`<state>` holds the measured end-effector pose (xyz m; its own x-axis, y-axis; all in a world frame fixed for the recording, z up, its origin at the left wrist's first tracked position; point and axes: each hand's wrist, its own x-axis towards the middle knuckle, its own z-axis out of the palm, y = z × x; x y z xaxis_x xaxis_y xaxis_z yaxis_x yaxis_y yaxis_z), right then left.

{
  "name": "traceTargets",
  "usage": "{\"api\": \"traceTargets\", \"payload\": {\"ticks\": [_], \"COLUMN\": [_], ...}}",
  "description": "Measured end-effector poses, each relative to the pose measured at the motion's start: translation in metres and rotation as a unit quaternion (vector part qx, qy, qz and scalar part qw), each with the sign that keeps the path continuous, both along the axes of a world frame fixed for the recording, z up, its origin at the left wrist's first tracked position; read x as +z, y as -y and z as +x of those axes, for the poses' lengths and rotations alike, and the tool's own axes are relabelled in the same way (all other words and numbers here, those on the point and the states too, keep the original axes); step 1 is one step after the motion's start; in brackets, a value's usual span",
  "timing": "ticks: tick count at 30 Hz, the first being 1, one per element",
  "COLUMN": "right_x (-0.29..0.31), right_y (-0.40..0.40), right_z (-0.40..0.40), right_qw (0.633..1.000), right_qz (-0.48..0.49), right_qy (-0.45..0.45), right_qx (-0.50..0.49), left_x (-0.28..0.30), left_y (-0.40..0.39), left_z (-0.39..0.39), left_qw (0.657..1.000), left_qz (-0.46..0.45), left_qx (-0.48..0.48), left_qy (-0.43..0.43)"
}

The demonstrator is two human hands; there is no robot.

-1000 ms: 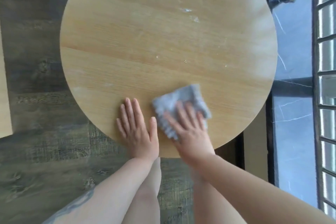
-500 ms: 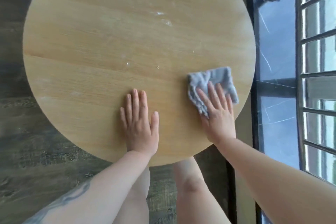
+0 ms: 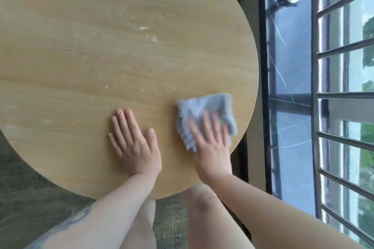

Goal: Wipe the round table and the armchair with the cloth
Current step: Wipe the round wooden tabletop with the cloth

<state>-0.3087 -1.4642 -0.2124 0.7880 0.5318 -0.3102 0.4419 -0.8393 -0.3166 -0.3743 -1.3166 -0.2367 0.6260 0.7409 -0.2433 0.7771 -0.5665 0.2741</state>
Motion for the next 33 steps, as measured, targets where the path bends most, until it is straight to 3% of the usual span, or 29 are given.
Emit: {"api": "traceTargets", "payload": {"ticks": [1, 2, 3, 4, 5, 6, 7, 8, 9, 10, 11, 12, 13, 15, 16, 17, 19, 21, 22, 23, 25, 26, 27, 28, 29, 30, 31, 32, 33], "right_x": [-0.003, -0.006, -0.009, -0.012, -0.010, -0.006, -0.003, 0.000, 0.001, 0.000, -0.004, -0.007, -0.011, -0.011, -0.008, -0.004, 0.002, -0.002, -0.004, -0.007, -0.010, -0.009, -0.007, -0.005, -0.003, -0.005, -0.003, -0.004, -0.006], "right_y": [0.013, 0.026, 0.034, 0.039, 0.040, 0.035, 0.026, 0.017, 0.010, 0.008, 0.011, 0.011, 0.011, 0.008, 0.008, 0.006, 0.000, -0.001, -0.008, -0.014, -0.019, -0.019, -0.022, -0.028, -0.031, -0.031, -0.031, -0.034, -0.034], "right_z": [0.015, 0.042, 0.068, 0.087, 0.097, 0.096, 0.085, 0.072, 0.061, 0.055, 0.066, 0.086, 0.106, 0.125, 0.118, 0.105, 0.076, 0.096, 0.122, 0.147, 0.174, 0.167, 0.150, 0.129, 0.113, 0.109, 0.124, 0.146, 0.166], "right_qw": [0.983, 0.958, 0.957, 0.979, 0.999, 0.988, 0.969, 0.973, 0.993, 0.998, 0.969, 0.945, 0.954, 0.999, 0.993, 0.987, 0.999, 0.970, 0.956, 0.965, 0.999, 0.985, 0.975, 0.983, 0.997, 0.994, 0.967, 0.947, 0.957], "right_qz": [0.015, 0.020, 0.001, -0.017, -0.027, -0.048, -0.055, -0.058, -0.036, 0.005, 0.029, 0.035, 0.018, -0.010, -0.039, -0.056, -0.037, 0.026, 0.022, -0.007, -0.030, -0.058, -0.075, -0.068, -0.037, 0.005, 0.021, 0.020, 0.005], "right_qy": [-0.002, 0.008, 0.019, 0.036, 0.027, 0.025, 0.020, 0.027, 0.016, -0.004, 0.005, 0.024, 0.036, 0.027, 0.024, 0.014, -0.006, -0.008, 0.005, 0.018, 0.026, 0.036, 0.036, 0.042, 0.030, 0.012, 0.005, 0.005, 0.017], "right_qx": [0.180, 0.286, 0.289, 0.201, 0.029, -0.148, -0.240, -0.224, -0.115, 0.067, 0.244, 0.323, 0.298, 0.016, -0.110, -0.150, -0.002, 0.242, 0.292, 0.260, -0.027, -0.159, -0.205, -0.163, -0.053, 0.108, 0.252, 0.321, 0.291], "left_x": [0.000, 0.001, 0.001, 0.001, 0.002, 0.002, 0.001, 0.001, 0.000, 0.000, 0.000, 0.000, 0.000, 0.001, 0.001, 0.001, 0.002, 0.002, 0.002, 0.002, 0.002, 0.002, 0.002, 0.002, 0.001, 0.001, 0.001, 0.002, 0.001], "left_y": [0.001, 0.002, 0.002, 0.002, 0.002, 0.001, 0.002, 0.003, 0.004, 0.006, 0.007, 0.007, 0.006, 0.005, 0.004, 0.004, 0.005, 0.006, 0.006, 0.007, 0.007, 0.007, 0.007, 0.008, 0.008, 0.008, 0.009, 0.008, 0.007], "left_z": [0.003, 0.007, 0.011, 0.014, 0.015, 0.017, 0.019, 0.022, 0.023, 0.025, 0.026, 0.027, 0.027, 0.027, 0.026, 0.025, 0.026, 0.027, 0.028, 0.028, 0.028, 0.028, 0.028, 0.028, 0.028, 0.028, 0.028, 0.028, 0.029], "left_qw": [1.000, 1.000, 1.000, 1.000, 1.000, 1.000, 1.000, 1.000, 1.000, 0.999, 0.999, 0.999, 0.998, 0.998, 0.998, 0.998, 0.998, 0.999, 0.999, 0.999, 0.999, 0.999, 0.999, 0.999, 0.999, 0.999, 0.999, 0.999, 0.999], "left_qz": [-0.001, -0.005, -0.011, -0.017, -0.023, -0.023, -0.019, -0.012, -0.005, 0.001, 0.006, 0.009, 0.010, 0.005, 0.003, 0.004, 0.010, 0.011, 0.010, 0.008, 0.003, 0.002, 0.004, 0.007, 0.008, 0.006, 0.002, 0.000, 0.000], "left_qx": [0.010, 0.017, 0.020, 0.015, 0.006, -0.006, -0.016, -0.021, -0.025, -0.032, -0.041, -0.050, -0.055, -0.059, -0.060, -0.060, -0.057, -0.050, -0.048, -0.047, -0.046, -0.047, -0.048, -0.045, -0.040, -0.037, -0.037, -0.039, -0.042], "left_qy": [0.005, 0.009, 0.013, 0.016, 0.015, 0.015, 0.013, 0.007, -0.001, -0.006, -0.011, -0.014, -0.016, -0.015, -0.013, -0.010, -0.011, -0.014, -0.016, -0.017, -0.013, -0.012, -0.010, -0.010, -0.011, -0.012, -0.011, -0.011, -0.010]}}
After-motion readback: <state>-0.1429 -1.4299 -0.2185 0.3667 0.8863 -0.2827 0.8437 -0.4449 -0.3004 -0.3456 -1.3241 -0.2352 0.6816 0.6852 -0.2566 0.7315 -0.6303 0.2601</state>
